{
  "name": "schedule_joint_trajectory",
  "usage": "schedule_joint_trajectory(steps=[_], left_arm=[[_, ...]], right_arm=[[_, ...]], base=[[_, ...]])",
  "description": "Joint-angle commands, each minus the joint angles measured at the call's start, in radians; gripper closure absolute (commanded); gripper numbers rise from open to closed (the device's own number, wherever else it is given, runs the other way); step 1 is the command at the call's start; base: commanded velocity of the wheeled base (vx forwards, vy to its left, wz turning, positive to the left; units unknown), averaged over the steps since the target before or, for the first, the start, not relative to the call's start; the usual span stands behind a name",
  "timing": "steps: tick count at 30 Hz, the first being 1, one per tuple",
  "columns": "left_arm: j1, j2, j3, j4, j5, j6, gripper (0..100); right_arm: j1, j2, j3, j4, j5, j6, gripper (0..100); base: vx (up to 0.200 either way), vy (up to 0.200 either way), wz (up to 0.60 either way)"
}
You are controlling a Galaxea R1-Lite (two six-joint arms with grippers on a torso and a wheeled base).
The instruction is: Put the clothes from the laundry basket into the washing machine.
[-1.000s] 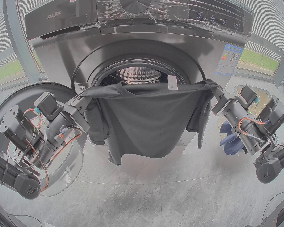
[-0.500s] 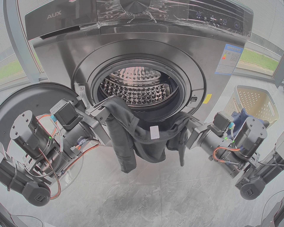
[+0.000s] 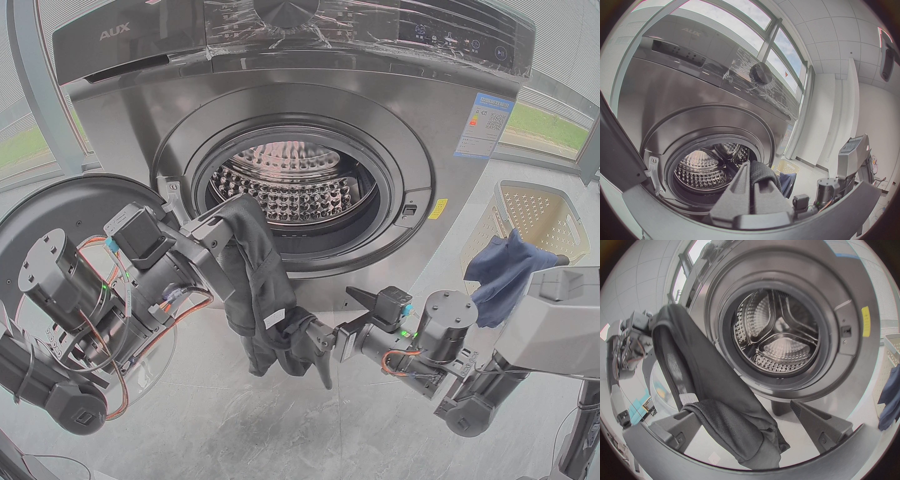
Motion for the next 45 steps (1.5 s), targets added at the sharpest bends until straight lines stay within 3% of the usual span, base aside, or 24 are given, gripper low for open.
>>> schedule_joint_trajectory(steps=[1,6,13,14,17,28,37,45], left_arm=[[-0.002,-0.018,-0.007,-0.001,-0.003,0.001,100],[-0.02,-0.019,-0.006,-0.001,0.0,-0.001,100],[-0.017,-0.019,-0.009,-0.001,0.0,-0.001,100],[-0.013,-0.019,-0.017,-0.001,0.001,-0.002,100],[-0.011,-0.018,-0.021,-0.001,0.001,-0.004,100],[-0.01,-0.01,-0.021,-0.001,0.001,-0.004,100],[-0.017,-0.015,-0.018,-0.001,0.001,-0.004,100],[-0.02,-0.039,-0.015,-0.001,-0.008,0.001,100]], right_arm=[[0.03,0.112,-0.072,0.0,0.007,-0.006,0],[0.051,0.149,-0.117,0.0,0.015,-0.006,0],[0.087,0.171,-0.075,-0.008,0.018,-0.004,0],[0.1,0.177,-0.003,-0.025,0.02,-0.004,0],[0.104,0.174,0.056,-0.025,0.02,-0.004,0],[0.127,0.045,0.181,-0.025,0.021,-0.004,0],[0.113,0.029,0.083,-0.023,0.021,-0.006,0],[0.028,0.155,-0.123,-0.017,0.037,-0.025,0]], base=[[0.0,0.0,0.0],[0.0,0.0,0.0],[0.0,0.0,0.0],[0.0,0.0,0.0],[0.0,0.0,0.0],[0.0,0.0,0.0],[0.0,0.0,0.0],[0.0,0.0,0.0]])
